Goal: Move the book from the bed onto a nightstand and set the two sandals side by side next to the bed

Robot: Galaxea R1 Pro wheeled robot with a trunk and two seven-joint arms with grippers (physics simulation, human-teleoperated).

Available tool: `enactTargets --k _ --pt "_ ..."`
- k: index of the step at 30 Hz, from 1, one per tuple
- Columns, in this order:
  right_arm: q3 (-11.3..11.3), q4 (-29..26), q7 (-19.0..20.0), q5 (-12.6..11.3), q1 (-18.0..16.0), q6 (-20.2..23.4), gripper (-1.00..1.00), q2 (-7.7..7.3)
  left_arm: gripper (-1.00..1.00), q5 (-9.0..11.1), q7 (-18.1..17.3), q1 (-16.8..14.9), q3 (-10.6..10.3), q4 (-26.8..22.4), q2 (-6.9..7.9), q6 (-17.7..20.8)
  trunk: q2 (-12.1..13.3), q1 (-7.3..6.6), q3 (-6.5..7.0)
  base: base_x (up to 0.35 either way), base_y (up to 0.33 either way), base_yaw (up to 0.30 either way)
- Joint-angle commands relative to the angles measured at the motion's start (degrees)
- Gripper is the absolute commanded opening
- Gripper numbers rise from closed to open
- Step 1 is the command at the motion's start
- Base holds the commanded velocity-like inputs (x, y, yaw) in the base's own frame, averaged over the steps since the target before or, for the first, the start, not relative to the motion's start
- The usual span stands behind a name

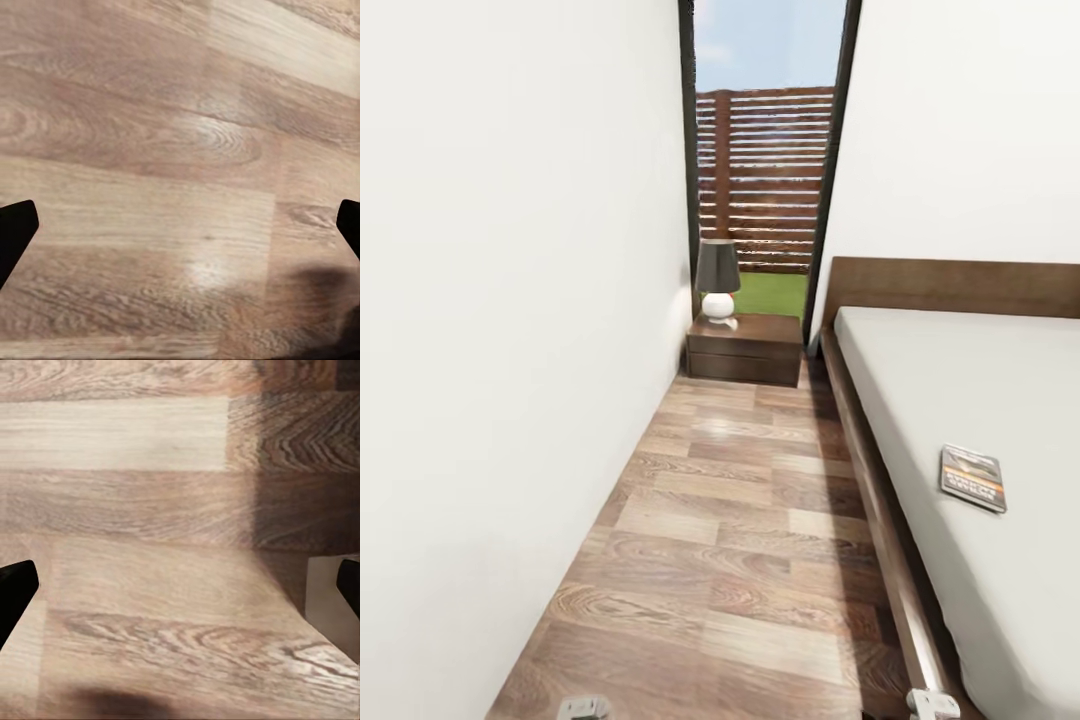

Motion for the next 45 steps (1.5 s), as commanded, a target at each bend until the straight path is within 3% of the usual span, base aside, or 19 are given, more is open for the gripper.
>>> enactTargets --k 1,32,45 --pt "-0.5 0.0 0.2 0.6 0.0 -0.2 1.0 0.0 1.0 -0.6 -0.1 0.0 0.4 0.1 0.01 -0.3 0.0 0.01 -0.05 0.228 0.158 0.0" --pt "-0.5 0.1 0.2 0.6 0.0 -0.2 1.0 0.0 1.0 -0.6 -0.1 0.0 0.4 0.1 0.01 -0.3 0.0 0.01 -0.21 0.309 0.038 -0.07" --pt "-0.5 0.1 0.3 0.6 0.0 -0.2 1.0 0.0 1.0 -0.7 -0.1 0.0 0.4 0.1 0.01 -0.3 0.0 0.01 -0.21 0.052 0.0 -0.175"
